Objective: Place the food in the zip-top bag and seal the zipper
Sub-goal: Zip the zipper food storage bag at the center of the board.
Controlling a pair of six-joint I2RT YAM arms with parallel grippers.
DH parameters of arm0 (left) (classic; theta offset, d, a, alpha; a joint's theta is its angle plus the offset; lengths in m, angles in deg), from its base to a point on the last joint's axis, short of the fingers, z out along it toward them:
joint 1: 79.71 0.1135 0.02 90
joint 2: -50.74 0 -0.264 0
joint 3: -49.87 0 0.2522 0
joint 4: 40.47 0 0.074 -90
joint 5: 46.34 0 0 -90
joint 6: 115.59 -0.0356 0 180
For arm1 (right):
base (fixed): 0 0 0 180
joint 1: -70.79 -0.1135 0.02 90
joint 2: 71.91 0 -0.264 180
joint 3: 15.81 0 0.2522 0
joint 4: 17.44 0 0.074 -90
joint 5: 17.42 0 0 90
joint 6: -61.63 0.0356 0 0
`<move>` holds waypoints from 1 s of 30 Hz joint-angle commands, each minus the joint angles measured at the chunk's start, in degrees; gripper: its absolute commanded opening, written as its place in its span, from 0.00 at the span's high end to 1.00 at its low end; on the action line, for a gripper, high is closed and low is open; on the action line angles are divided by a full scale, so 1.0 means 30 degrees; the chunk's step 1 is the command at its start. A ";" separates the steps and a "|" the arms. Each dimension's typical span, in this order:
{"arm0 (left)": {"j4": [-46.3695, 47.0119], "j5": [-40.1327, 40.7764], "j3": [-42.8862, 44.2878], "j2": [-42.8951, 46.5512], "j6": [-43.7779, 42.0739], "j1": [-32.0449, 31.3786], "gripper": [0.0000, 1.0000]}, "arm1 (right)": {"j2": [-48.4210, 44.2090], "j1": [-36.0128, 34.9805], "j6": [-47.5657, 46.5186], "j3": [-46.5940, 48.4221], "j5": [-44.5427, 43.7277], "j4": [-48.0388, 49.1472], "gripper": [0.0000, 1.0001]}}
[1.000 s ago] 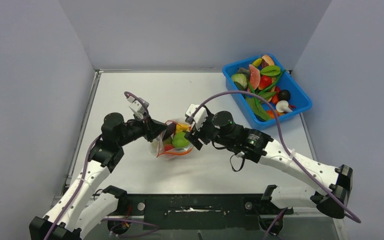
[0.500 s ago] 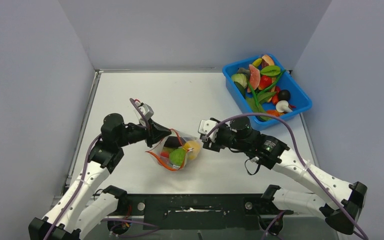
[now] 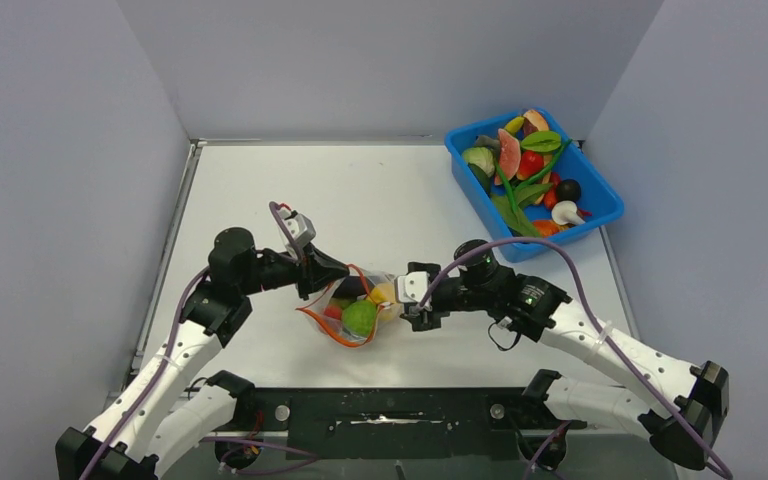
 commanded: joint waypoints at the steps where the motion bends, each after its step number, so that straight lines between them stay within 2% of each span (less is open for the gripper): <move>1: 0.1465 -0.0473 0.0067 0.0088 -0.0425 -0.0156 1.00 | 0.0196 -0.0519 -0.0552 0.0040 0.1738 0.1457 0.41; 5: 0.1631 -0.0438 -0.0161 0.0229 -0.0301 -0.0207 1.00 | 0.0805 -0.0924 -0.0284 -0.0038 0.1312 0.2109 0.40; 12: 0.2035 -0.0357 -0.0327 0.0287 -0.0237 -0.0272 1.00 | 0.1088 -0.1181 0.0228 -0.0780 0.0543 0.4349 0.44; 14: 0.2200 -0.0391 -0.0331 0.0186 -0.0231 -0.0280 1.00 | 0.1072 -0.1166 0.0072 -0.0783 0.0411 0.4463 0.53; 19: 0.2034 -0.0439 0.0031 0.0204 -0.0436 -0.0288 1.00 | 0.0977 -0.0996 0.0036 -0.0140 -0.0019 0.3496 0.88; 21: 0.1912 -0.0393 0.0183 0.0278 -0.0455 -0.0288 1.00 | 0.0740 -0.0589 0.0266 -0.0162 -0.0003 0.3347 0.99; 22: 0.1657 -0.0232 0.0331 0.0343 -0.0598 -0.0296 0.96 | 0.0580 -0.0331 0.0576 -0.0197 -0.0010 0.3468 1.00; 25: 0.0642 0.0119 0.1026 0.0630 -0.1498 -0.0352 0.69 | 0.0398 0.0217 0.1612 0.0249 0.0217 0.3396 1.00; 26: 0.0422 -0.0054 0.1307 0.0819 -0.1831 -0.0381 0.63 | 0.0420 0.0249 0.1931 0.0470 0.0270 0.3339 1.00; 30: 0.1624 -0.0917 0.1790 0.1465 -0.1834 -0.0611 0.54 | 0.0615 0.0656 0.3988 0.1414 0.0216 0.3396 1.00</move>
